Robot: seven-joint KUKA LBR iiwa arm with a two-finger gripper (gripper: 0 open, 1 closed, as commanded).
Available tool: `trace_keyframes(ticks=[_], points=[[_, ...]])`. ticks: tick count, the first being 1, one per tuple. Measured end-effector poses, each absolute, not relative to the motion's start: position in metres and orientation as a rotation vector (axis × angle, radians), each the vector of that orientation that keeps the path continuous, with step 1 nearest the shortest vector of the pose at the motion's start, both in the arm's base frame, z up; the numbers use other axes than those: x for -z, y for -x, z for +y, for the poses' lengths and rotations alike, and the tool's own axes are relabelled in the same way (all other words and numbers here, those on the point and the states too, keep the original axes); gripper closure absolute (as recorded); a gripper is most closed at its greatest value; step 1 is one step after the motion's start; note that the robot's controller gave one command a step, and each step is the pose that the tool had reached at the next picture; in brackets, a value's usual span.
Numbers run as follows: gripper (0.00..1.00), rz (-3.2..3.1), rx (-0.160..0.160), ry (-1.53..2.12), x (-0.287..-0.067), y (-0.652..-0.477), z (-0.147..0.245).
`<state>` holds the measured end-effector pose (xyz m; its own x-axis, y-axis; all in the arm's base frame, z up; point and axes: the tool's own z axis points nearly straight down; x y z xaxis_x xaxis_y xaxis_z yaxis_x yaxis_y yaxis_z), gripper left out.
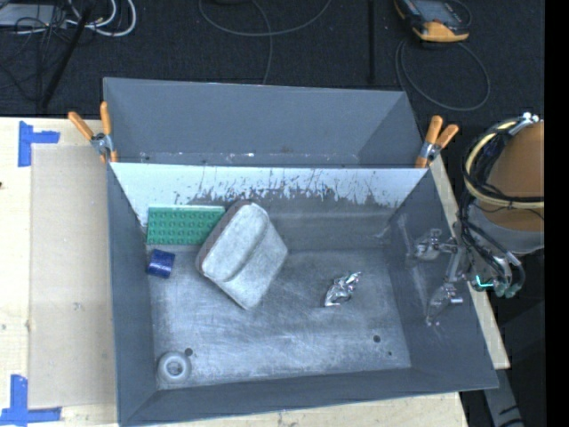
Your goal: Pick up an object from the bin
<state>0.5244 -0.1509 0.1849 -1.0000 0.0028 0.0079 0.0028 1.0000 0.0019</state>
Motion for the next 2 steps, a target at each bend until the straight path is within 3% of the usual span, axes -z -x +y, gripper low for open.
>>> trace_keyframes(ticks=[1,2], points=[[0.00,-3.097,0.000,-0.535,-0.071,-0.558,-0.077],[0.00,-3.037,0.000,-0.814,-0.100,-0.569,-0.082]])
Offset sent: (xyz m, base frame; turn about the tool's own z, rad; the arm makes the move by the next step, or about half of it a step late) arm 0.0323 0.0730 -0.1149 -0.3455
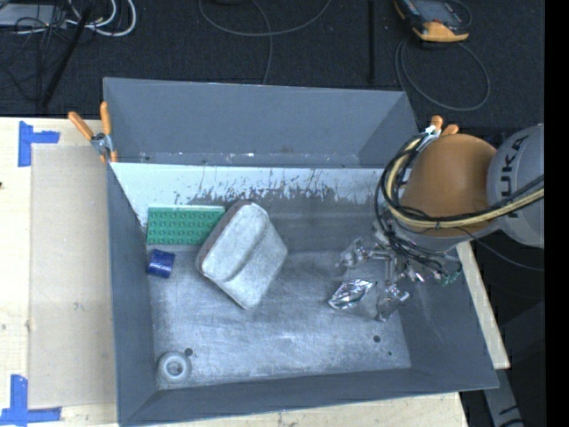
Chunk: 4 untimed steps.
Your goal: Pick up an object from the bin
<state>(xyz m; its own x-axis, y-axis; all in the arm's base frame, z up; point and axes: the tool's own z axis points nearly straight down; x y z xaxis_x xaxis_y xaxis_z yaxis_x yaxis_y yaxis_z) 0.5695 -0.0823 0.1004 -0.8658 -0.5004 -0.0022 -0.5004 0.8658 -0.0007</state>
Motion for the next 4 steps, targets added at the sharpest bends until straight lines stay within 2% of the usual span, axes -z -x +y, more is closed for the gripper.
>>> trace_keyframes(ticks=[1,2,3,4], points=[[0.00,2.921,-0.002,1.152,-0.100,-0.588,-0.069],[0.00,2.928,0.000,1.125,-0.071,-0.577,-0.063],[0.00,2.931,-0.001,1.126,-0.073,-0.578,-0.063],[1.00,2.926,0.001,1.125,-0.076,-0.580,-0.063]])
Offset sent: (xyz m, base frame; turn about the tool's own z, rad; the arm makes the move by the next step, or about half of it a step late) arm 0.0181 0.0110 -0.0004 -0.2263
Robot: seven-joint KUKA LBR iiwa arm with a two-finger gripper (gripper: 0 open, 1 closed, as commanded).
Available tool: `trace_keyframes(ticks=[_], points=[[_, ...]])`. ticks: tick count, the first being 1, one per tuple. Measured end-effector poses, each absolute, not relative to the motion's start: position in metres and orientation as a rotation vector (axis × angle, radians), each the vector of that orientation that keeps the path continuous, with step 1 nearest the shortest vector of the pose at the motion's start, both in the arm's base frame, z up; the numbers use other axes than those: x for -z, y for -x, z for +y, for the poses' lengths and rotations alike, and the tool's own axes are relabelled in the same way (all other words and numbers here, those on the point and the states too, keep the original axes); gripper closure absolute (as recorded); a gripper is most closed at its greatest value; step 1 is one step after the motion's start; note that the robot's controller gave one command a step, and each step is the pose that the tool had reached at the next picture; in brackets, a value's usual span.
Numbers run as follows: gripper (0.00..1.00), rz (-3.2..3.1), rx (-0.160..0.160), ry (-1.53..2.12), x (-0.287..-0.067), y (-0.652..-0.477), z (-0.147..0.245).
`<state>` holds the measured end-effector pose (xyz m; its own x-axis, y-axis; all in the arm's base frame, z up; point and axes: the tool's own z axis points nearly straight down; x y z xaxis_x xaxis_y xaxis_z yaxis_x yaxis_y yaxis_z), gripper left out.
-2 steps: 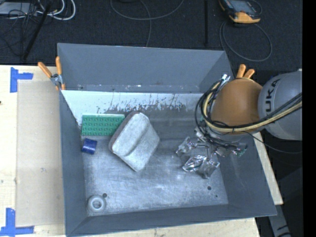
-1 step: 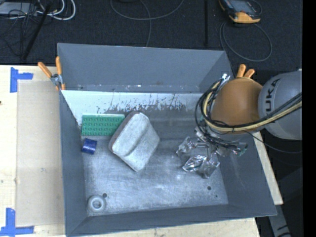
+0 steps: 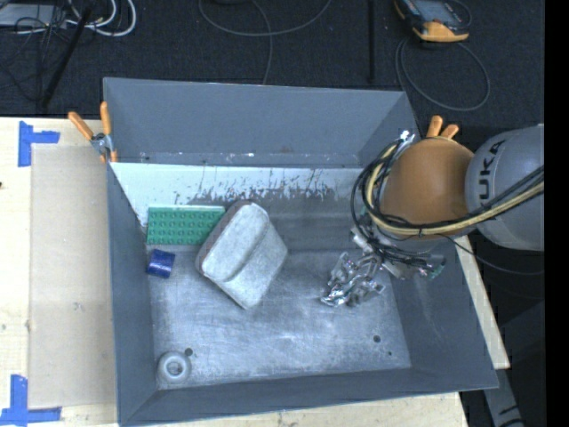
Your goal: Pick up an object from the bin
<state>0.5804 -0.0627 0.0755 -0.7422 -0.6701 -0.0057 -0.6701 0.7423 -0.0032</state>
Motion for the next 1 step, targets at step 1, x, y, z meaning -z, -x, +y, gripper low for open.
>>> trace_keyframes(ticks=[1], points=[[1.00,2.930,-0.001,1.128,-0.0803,-0.5810,-0.0621]])
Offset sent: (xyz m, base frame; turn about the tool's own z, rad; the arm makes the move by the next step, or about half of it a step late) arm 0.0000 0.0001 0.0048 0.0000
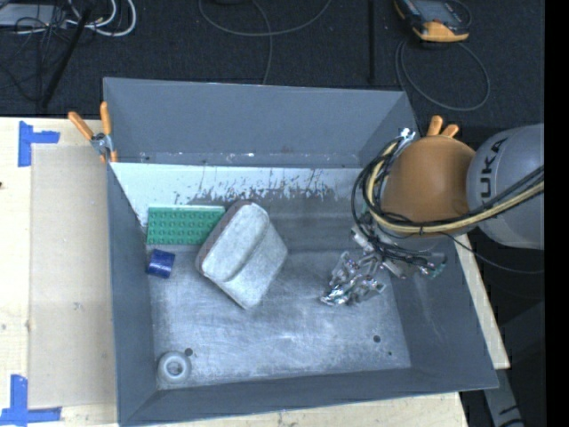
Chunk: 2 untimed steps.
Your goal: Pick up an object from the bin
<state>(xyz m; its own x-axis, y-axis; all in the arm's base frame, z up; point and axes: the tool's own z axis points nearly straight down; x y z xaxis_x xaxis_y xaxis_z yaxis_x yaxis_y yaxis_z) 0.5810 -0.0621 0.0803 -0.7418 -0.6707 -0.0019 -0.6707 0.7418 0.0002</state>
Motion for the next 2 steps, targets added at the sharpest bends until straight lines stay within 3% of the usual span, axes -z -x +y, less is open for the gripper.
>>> trace_keyframes(ticks=[1,2], points=[[1.00,2.926,0.004,1.122,-0.155,-0.583,-0.061],[1.00,2.932,0.000,1.120,-0.171,-0.584,-0.060]])
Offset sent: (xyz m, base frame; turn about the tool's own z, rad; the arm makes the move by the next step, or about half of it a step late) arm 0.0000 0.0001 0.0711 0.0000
